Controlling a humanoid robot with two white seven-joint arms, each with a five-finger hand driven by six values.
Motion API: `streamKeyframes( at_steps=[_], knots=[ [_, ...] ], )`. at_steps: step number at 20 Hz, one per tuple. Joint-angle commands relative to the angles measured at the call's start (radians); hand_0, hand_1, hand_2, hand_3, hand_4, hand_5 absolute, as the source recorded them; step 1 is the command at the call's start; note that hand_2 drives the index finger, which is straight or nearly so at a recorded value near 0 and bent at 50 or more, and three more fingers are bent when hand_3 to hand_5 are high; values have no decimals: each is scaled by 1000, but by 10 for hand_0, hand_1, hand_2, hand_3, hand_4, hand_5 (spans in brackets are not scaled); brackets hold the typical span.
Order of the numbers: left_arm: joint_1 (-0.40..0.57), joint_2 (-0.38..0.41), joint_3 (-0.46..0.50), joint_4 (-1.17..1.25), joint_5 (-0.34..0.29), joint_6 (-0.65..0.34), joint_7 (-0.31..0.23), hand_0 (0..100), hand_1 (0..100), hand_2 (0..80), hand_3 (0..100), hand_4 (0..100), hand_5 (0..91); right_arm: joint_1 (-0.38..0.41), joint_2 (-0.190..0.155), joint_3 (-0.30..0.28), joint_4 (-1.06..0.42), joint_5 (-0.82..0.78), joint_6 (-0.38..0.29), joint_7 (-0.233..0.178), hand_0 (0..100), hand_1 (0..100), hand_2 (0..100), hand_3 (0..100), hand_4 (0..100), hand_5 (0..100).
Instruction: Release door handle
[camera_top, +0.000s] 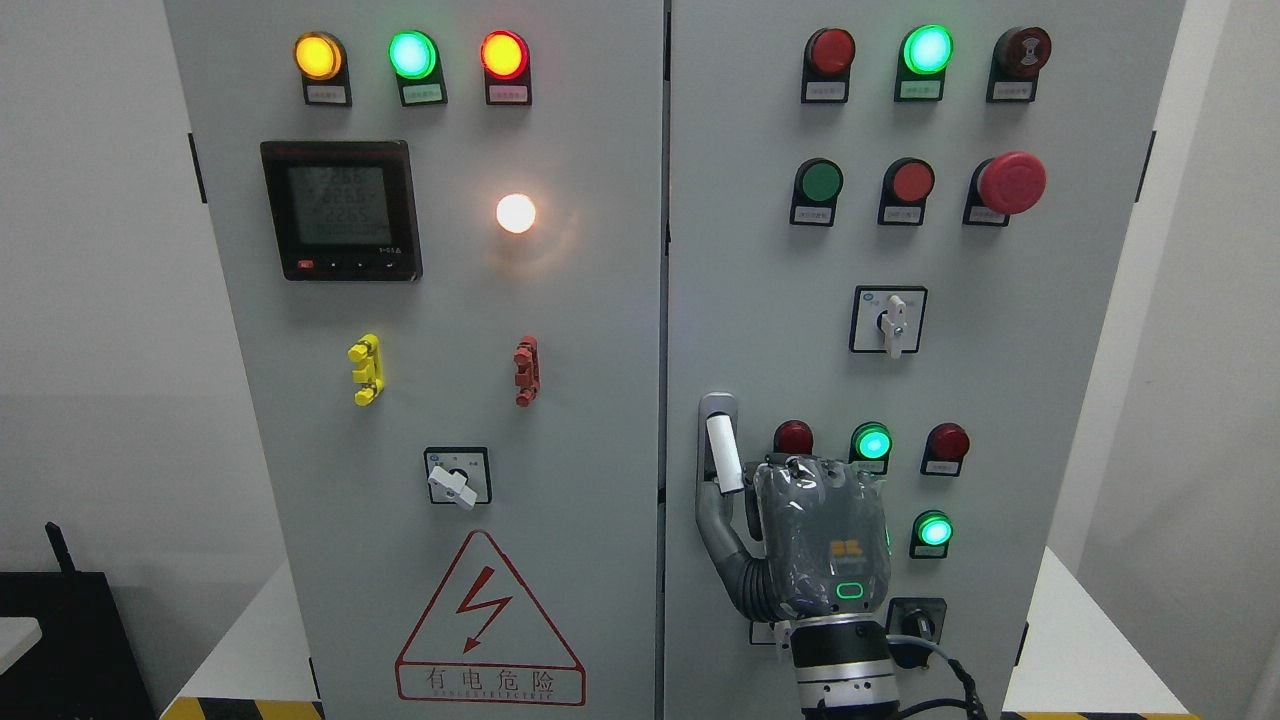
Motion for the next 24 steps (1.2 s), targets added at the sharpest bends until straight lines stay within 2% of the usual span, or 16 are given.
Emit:
streamKeyframes(
  at_steps=[1,24],
  knots=[
    [0,0,0,-9,-28,-1,1,120,389,0,0,0,0,2,1,-16,-2,0,1,-1,643,436,1000,1000,1000,973],
    [0,0,0,-9,-28,-1,1,120,389,0,0,0,0,2,4,-31,-10,5,1,-1,646,431,1000,1000,1000,974]
  ],
)
